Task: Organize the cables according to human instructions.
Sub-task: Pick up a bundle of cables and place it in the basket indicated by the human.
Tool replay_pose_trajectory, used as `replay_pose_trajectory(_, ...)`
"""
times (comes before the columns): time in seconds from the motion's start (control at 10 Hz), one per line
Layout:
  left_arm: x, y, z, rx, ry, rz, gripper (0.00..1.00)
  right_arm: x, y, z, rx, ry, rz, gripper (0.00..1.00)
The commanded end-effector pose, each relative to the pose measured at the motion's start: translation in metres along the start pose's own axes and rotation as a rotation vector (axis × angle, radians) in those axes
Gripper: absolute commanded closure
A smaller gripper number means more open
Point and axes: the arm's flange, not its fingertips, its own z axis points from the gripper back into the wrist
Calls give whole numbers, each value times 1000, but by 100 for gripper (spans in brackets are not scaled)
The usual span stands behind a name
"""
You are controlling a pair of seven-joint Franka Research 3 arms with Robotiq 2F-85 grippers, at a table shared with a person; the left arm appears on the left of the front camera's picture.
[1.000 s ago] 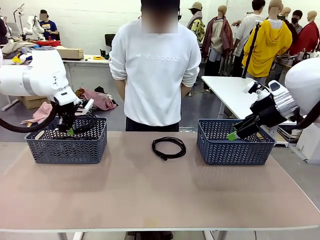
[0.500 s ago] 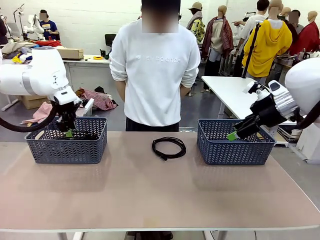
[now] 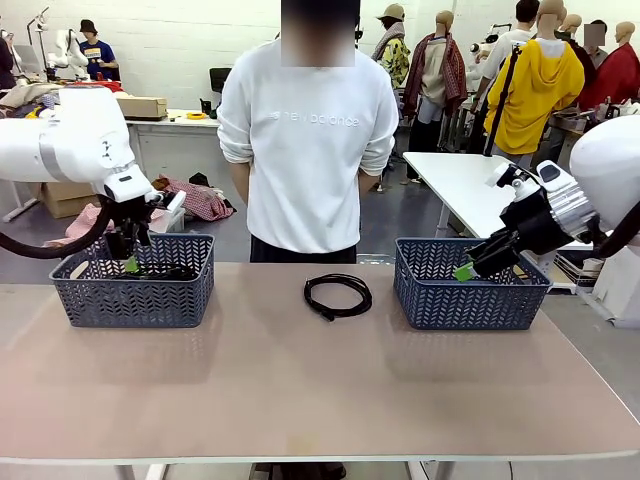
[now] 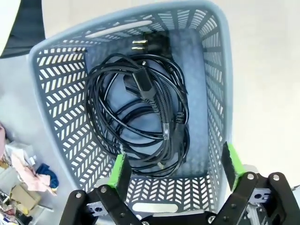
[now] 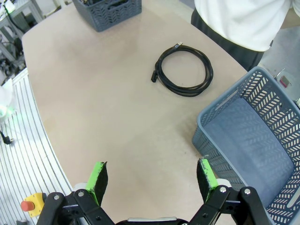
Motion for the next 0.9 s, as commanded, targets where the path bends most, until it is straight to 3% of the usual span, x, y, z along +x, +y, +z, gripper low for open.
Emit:
replay_pose_trajectory(0.0, -5, -1, 10, -24, -42, -19, 0, -1, -3, -1, 17, -28, 17, 0)
replay_pose_trajectory(0.8, 2, 0, 12, -12, -22, -13, 0, -1, -3, -1, 17, -28, 17, 0)
